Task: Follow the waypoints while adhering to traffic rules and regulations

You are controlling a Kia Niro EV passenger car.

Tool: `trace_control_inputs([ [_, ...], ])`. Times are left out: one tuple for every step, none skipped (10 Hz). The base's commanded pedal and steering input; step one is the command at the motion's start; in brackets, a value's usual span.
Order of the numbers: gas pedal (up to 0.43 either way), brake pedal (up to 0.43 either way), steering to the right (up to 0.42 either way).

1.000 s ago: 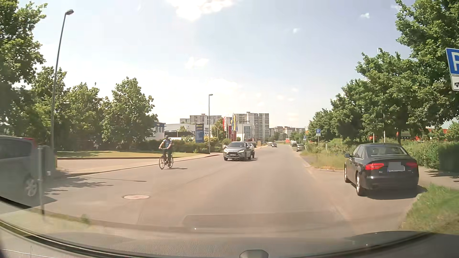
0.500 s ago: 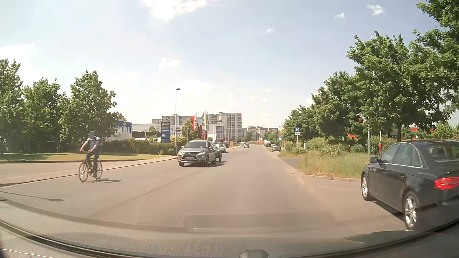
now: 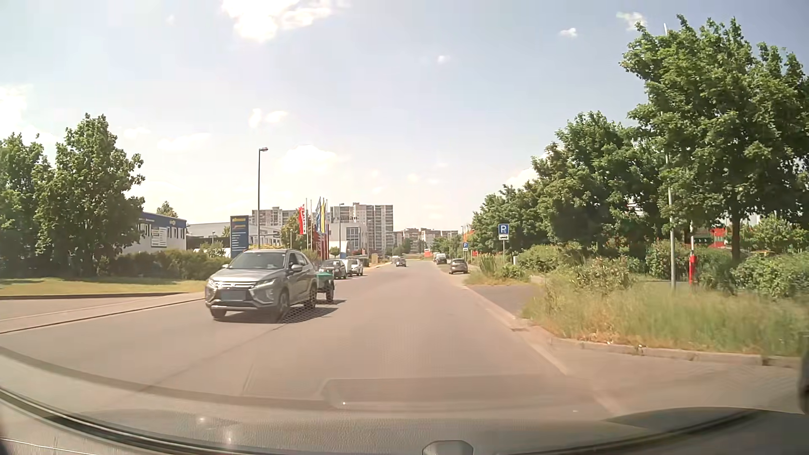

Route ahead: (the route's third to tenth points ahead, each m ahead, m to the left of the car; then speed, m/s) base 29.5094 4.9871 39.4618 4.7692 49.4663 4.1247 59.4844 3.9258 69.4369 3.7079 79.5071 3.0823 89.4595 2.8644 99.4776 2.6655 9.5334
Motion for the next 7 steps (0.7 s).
trace_control_inputs([
  [0.339, 0.0, 0.015],
  [0.339, 0.0, 0.012],
  [0.339, 0.0, 0.012],
  [0.339, 0.0, 0.012],
  [0.339, 0.0, 0.011],
  [0.339, 0.0, 0.01],
  [0.339, 0.0, 0.009],
])
